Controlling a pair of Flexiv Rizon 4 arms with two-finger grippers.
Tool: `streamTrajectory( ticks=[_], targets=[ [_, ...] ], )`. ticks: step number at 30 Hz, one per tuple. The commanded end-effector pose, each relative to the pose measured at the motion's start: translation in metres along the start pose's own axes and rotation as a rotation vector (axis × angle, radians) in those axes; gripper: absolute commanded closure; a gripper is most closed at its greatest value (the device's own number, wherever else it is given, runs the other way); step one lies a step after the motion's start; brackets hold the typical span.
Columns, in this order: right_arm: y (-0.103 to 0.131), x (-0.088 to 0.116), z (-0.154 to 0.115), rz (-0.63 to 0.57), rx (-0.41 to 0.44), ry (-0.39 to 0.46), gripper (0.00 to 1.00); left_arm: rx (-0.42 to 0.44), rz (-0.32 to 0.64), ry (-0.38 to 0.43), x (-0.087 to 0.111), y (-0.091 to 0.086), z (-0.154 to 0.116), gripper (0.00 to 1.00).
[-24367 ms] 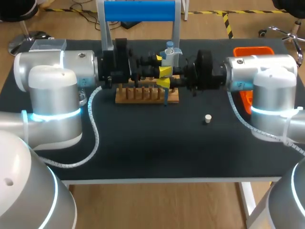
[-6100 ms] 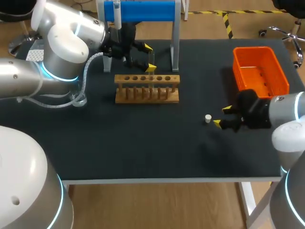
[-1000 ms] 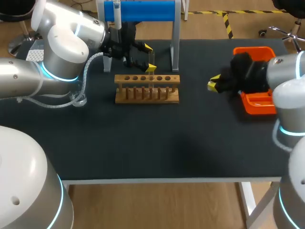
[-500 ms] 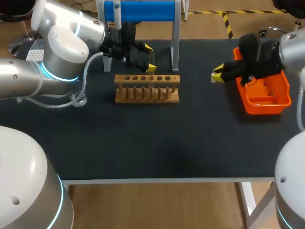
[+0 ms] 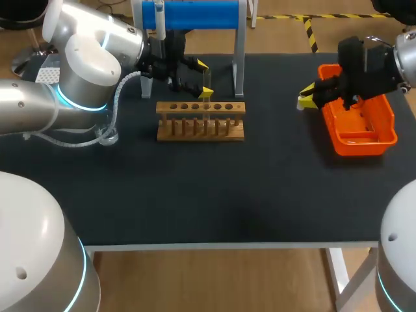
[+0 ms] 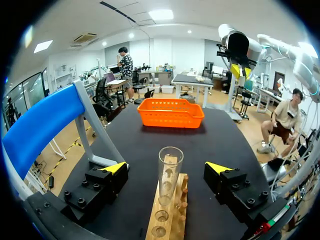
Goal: Invert the test tube, pick up the pipette, mount the tip to pipette, aspirate from beaker and dispense into the tube, eject the tip, return the pipette, and cap with the stopper.
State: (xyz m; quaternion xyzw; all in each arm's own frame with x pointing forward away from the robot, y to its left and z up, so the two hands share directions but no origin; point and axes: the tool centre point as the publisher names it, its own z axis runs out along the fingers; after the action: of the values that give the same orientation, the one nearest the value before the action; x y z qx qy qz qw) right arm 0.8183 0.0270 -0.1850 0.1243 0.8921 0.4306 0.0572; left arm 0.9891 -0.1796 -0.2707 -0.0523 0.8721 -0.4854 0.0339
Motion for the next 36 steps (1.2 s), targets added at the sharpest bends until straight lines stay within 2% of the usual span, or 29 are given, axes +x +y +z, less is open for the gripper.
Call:
streamTrajectory(
  ticks=[1, 7, 18, 36],
  targets=[
    [0.001, 0.000, -0.002, 0.000, 0.004, 0.004, 1.00, -0.002, 0.000, 0.003, -0.001, 0.000, 0.000, 0.00],
    [0.024, -0.020, 0.025, -0.045, 0.025, -0.024, 1.00, -0.002, 0.000, 0.003, -0.001, 0.000, 0.000, 0.00],
    [0.068, -0.060, 0.085, -0.036, 0.057, -0.003, 1.00, -0.002, 0.000, 0.003, -0.001, 0.000, 0.000, 0.00],
    [0.108, -0.093, 0.154, -0.050, 0.119, -0.009, 1.00, -0.002, 0.000, 0.003, -0.001, 0.000, 0.000, 0.00]
  ],
)
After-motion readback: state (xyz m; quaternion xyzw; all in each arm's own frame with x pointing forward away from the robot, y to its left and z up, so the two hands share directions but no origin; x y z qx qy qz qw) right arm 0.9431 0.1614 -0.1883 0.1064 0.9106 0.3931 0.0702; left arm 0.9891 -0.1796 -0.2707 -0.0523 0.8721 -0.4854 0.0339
